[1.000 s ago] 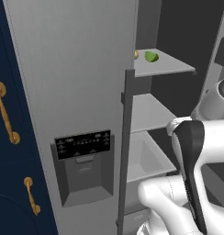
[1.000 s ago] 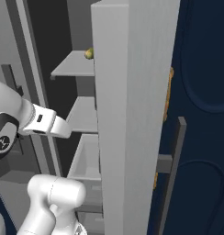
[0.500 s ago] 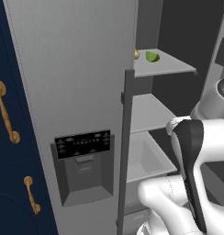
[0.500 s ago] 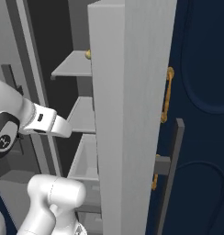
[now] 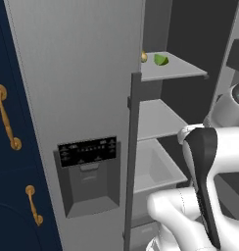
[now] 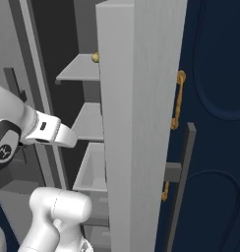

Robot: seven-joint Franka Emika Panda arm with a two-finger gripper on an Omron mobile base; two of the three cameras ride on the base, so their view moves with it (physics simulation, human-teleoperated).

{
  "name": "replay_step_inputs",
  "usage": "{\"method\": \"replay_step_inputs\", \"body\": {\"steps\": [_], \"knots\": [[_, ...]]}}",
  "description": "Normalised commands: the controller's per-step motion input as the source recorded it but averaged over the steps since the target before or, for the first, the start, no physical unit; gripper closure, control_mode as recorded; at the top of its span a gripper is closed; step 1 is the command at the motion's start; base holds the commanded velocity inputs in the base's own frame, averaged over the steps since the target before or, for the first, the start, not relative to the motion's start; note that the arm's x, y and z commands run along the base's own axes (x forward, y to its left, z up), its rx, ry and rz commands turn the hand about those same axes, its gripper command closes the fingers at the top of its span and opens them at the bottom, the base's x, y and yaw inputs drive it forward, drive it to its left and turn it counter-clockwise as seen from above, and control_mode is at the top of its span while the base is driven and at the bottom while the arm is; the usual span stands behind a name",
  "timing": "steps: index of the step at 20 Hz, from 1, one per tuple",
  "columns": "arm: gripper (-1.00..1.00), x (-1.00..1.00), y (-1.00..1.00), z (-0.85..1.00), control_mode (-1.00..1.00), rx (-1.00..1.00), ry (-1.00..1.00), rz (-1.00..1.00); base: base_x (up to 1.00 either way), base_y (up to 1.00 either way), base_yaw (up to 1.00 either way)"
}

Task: Grab a lemon wedge from the fridge and one ice cube from the ice bowl, and put them in the glass of lemonade.

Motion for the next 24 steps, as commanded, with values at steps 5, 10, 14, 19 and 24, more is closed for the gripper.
{"method": "replay_step_inputs", "body": {"steps": [5, 10, 14, 19, 24], "knots": [[-1.00, 0.00, 0.00, 0.00, 1.00, 0.00, 0.00, 0.00, 0.28, 0.02, 0.00], [-1.00, 0.00, 0.00, 0.00, 1.00, 0.00, 0.00, 0.00, 0.68, 0.01, 0.00], [-1.00, 0.00, 0.00, 0.00, 1.00, 0.00, 0.00, 0.00, 0.00, 0.00, 0.00], [-1.00, 0.20, -0.04, 0.41, -1.00, 0.15, -0.08, 0.02, 0.00, 0.00, 0.00], [-1.00, 0.09, 0.00, 0.61, -1.00, 0.21, -0.07, 0.06, 0.00, 0.00, 0.00]]}}
